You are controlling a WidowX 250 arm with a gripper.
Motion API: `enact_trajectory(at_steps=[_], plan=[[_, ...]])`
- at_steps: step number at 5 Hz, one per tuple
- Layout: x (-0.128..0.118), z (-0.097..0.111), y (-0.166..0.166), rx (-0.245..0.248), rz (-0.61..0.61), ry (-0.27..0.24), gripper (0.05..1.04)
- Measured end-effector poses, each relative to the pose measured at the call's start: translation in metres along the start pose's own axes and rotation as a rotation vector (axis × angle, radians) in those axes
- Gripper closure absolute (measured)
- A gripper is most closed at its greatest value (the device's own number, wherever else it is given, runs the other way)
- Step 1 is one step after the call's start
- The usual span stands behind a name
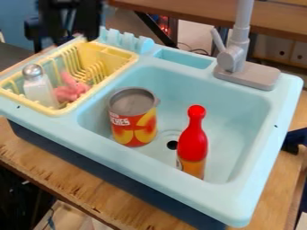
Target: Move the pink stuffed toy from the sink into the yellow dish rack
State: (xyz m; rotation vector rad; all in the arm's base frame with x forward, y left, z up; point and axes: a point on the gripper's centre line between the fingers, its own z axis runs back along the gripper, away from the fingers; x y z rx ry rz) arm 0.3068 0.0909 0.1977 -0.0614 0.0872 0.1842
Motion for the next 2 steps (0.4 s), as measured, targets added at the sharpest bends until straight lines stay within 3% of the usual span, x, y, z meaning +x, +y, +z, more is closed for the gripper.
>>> enact_trajectory(at_steps=[1,2], plan=[[-0.004,0.005,-0.041,0.039,-0.119,0.015,0.075],[-0.016,-0.003,-0.071,0.065,-0.207,0.06,0.075]])
